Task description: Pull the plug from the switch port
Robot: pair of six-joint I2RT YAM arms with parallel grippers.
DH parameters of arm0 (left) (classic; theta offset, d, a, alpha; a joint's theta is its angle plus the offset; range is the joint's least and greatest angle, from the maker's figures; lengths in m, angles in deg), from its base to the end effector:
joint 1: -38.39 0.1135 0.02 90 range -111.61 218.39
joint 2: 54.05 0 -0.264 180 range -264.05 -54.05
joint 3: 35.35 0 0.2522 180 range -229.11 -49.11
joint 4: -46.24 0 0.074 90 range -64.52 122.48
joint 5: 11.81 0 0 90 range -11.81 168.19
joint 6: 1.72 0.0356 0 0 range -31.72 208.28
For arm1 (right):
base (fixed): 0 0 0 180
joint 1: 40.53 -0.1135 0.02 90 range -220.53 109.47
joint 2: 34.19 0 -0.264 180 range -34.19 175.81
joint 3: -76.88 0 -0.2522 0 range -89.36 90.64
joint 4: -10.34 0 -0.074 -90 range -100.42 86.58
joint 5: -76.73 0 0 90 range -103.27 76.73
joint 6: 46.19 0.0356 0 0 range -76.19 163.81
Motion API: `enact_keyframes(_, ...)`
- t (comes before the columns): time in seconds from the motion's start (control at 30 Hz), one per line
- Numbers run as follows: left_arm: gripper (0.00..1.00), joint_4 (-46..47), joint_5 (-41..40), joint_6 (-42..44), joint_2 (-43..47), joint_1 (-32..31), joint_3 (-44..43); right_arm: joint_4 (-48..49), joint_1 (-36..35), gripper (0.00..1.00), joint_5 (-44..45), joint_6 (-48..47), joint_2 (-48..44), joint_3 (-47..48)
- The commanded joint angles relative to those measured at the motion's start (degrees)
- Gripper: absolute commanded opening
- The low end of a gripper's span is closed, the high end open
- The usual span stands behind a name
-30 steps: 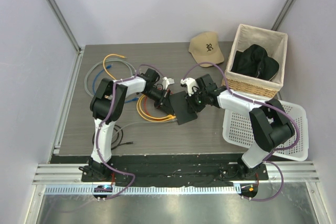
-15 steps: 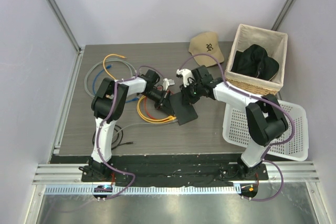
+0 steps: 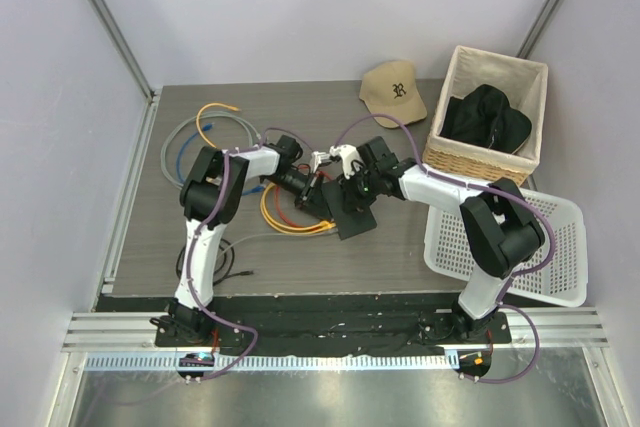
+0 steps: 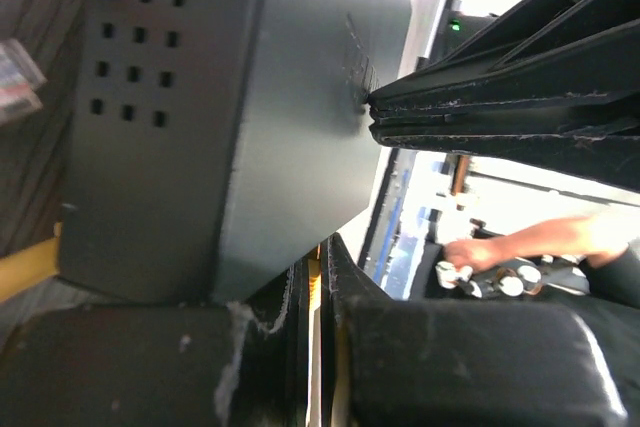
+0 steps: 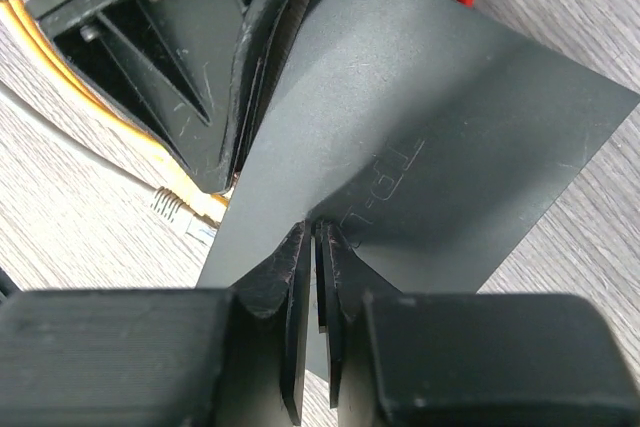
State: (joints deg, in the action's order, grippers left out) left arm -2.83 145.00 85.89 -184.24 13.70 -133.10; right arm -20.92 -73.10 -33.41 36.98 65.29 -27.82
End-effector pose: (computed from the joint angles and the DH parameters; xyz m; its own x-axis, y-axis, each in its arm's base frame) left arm 0.3645 -0.2036 0.0928 -0.9098 0.4002 -0.1096 0.2501 0.3181 -0.9145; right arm 0.2921 0.2012 0.1821 -0.6094 -0.5218 -0.5970 -0.7478 0.6285 0.2141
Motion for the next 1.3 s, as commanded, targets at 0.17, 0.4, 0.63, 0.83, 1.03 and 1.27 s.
enact_keyframes(0.17,0.0,0.3,6.9,1.3,-4.9,1.0,-4.4,-3.1,-2.2,0.14,3.9,-1.7,4.8,-3.1)
enact_keyframes(0.4,0.0,1.8,5.2,2.0,-1.3,1.0,-0.8,-2.2,-2.4,0.13,4.3,-1.6,5.2,-3.3)
enact_keyframes(0.63,0.0,-4.3,4.8,4.8,-6.3,1.7,-9.2,-1.8,-2.4,0.13,4.8,-1.5,4.8,-3.7)
enact_keyframes(0.83,0.0,-1.2,1.2,7.7,0.3,0.5,1.4,-1.8,-2.4,0.13,4.4,-1.6,5.1,-3.7)
enact_keyframes(1.03,0.0,-12.0,2.5,12.3,-4.6,1.7,-10.4,-1.9,-2.3,0.13,4.5,-1.6,5.4,-3.4)
enact_keyframes(1.27,0.0,-9.2,1.9,11.5,-2.3,1.7,-6.6,-1.4,-2.5,0.13,4.7,-1.9,4.3,-4.3)
